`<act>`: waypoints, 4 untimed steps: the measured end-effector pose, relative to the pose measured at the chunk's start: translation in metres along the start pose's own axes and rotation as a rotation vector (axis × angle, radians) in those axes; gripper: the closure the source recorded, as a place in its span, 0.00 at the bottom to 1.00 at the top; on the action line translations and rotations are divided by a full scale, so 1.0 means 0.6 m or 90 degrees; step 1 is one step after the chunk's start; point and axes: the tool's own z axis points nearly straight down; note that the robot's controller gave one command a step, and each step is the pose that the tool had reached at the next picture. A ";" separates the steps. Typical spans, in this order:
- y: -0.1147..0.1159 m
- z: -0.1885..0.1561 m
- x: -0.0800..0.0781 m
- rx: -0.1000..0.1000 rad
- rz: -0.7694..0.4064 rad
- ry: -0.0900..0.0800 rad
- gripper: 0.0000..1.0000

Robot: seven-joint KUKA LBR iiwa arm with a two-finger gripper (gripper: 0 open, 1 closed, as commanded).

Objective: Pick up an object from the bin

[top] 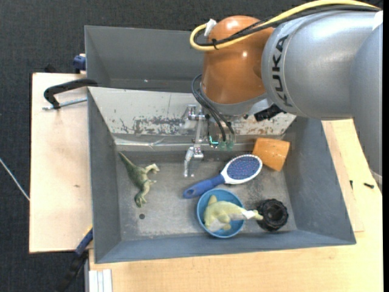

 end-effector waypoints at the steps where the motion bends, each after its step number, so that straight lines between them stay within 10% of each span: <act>1: -0.049 0.180 0.040 0.001 -0.248 -0.005 0.00; 2: -0.048 0.179 0.038 0.000 -0.248 -0.008 1.00; 3: -0.073 -0.028 0.043 0.002 -0.286 -0.013 1.00; 4: -0.059 0.153 0.093 0.001 -0.495 -0.002 1.00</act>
Offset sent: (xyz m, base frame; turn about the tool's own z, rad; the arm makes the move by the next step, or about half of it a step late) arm -0.0252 -0.0300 -0.1089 -0.3912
